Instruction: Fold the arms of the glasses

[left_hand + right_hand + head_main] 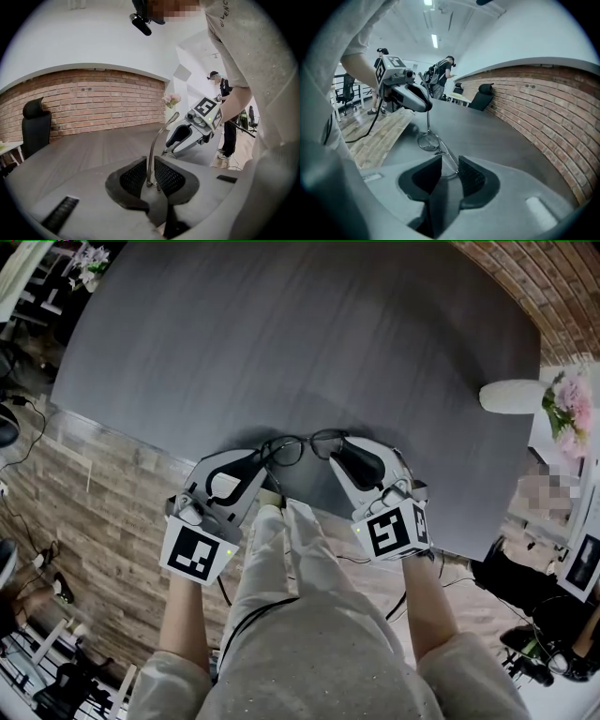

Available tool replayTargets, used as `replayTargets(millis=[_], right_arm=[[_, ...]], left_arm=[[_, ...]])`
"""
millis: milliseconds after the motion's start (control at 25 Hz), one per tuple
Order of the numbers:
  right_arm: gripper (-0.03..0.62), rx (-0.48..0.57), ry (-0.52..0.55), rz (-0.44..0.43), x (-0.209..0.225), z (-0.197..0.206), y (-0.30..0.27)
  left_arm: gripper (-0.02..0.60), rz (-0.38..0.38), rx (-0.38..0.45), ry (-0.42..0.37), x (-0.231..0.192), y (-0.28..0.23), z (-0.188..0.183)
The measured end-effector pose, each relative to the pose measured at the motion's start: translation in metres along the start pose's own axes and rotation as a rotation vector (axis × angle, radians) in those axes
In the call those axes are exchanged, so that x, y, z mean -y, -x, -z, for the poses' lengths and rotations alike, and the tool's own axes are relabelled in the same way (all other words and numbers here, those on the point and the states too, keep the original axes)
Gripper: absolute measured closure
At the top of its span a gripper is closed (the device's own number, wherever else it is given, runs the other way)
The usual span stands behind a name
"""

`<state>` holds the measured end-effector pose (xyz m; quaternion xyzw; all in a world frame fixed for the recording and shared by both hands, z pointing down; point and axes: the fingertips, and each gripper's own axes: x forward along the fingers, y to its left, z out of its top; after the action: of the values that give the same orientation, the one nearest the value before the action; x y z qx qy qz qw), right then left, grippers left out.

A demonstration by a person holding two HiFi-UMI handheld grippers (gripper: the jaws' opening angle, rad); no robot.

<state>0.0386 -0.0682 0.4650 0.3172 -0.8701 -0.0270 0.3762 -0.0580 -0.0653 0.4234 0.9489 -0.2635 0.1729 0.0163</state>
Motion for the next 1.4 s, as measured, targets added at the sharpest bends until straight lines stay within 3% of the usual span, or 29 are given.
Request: replayTargets(millis=[240,480,840,1200,1400], right_arm=[[0.484,-0.004,-0.09,-0.007,-0.002,0.013,-0.001],[0.502,0.035,-0.172,-0.025,-0.003,0.012,-0.003],[0.502,0.103,-0.401,0.009,0.021,0.012,-0.003],[0.502,0.103,-0.43,-0.021,0.022,0.015,-0.005],[0.502,0.106,-0.42,-0.028,0.021,0.012,-0.006]], left_arm=[[0.566,-0.006,0.003,-0.011,-0.002,-0.002,-0.006],[0.566,0.005,-0.046,-0.033,-0.001,-0.004,-0.002],[0.568,0.032,-0.098,-0.085,-0.003,-0.011,-0.003],[0.568,0.061,-0.149,-0.114,0.001,-0.024,0.0],[0.568,0.038,-0.182,-0.15,-0.002,-0.032,0.0]])
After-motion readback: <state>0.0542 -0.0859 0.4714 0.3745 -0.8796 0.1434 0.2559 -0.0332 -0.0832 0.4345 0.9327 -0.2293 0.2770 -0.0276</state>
